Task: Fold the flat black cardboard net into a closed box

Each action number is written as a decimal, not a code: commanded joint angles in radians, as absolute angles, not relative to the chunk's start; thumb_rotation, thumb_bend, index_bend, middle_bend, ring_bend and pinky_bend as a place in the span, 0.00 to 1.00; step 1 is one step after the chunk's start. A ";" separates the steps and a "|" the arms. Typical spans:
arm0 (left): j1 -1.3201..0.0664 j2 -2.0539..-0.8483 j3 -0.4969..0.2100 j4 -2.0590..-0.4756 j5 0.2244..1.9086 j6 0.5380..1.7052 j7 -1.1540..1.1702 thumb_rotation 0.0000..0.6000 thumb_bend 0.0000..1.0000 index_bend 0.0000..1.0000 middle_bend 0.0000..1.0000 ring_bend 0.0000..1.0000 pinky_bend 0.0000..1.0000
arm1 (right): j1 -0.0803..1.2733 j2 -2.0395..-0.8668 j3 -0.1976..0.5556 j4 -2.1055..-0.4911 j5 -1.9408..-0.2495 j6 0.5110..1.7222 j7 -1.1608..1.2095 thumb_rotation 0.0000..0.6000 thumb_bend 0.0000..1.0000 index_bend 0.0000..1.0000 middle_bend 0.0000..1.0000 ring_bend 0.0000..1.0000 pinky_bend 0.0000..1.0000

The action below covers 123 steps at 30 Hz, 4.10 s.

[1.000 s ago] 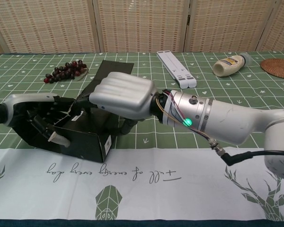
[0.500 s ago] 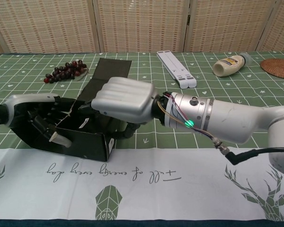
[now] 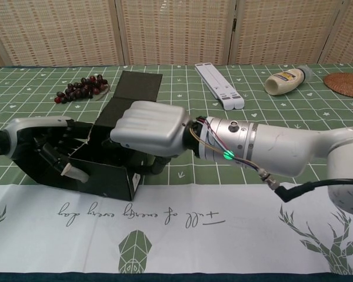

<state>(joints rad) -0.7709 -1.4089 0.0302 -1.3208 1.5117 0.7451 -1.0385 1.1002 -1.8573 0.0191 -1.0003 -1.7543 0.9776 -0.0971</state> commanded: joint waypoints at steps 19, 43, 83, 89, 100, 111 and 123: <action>-0.770 -1.410 0.036 -1.318 1.520 0.748 -1.061 1.00 0.12 0.21 0.19 0.37 0.50 | 1.135 -1.833 0.019 -1.017 -1.751 0.935 -0.078 1.00 0.61 0.73 0.75 0.79 1.00; -0.747 -1.395 0.002 -1.374 1.445 0.747 -0.951 1.00 0.12 0.18 0.19 0.37 0.50 | 1.081 -1.752 0.036 -1.131 -1.712 0.973 -0.175 1.00 0.52 0.00 0.10 0.75 1.00; -0.588 -1.169 -0.044 -1.633 1.380 0.911 -0.672 1.00 0.12 0.02 0.00 0.31 0.50 | 1.080 -1.686 0.205 -1.291 -1.194 0.639 -0.140 1.00 0.52 0.00 0.11 0.74 1.00; -0.585 -1.172 -0.048 -1.627 1.389 0.904 -0.683 1.00 0.12 0.02 0.00 0.31 0.50 | 1.124 -1.736 0.242 -1.230 -1.212 0.639 -0.122 1.00 0.53 0.00 0.10 0.74 1.00; -0.570 -1.156 -0.056 -1.626 1.401 0.916 -0.701 1.00 0.12 0.02 0.00 0.31 0.50 | 1.037 -1.663 0.198 -1.347 -1.184 0.674 -0.063 1.00 0.41 0.00 0.09 0.73 1.00; -0.563 -1.146 -0.067 -1.646 1.409 0.926 -0.696 1.00 0.12 0.02 0.00 0.31 0.50 | 1.006 -1.682 0.233 -1.384 -0.976 0.569 0.081 1.00 0.00 0.00 0.06 0.73 1.00; -0.550 -1.146 -0.070 -1.642 1.409 0.934 -0.708 1.00 0.12 0.02 0.00 0.31 0.50 | 1.033 -1.802 0.291 -1.284 -0.928 0.560 0.149 1.00 0.00 0.00 0.05 0.73 1.00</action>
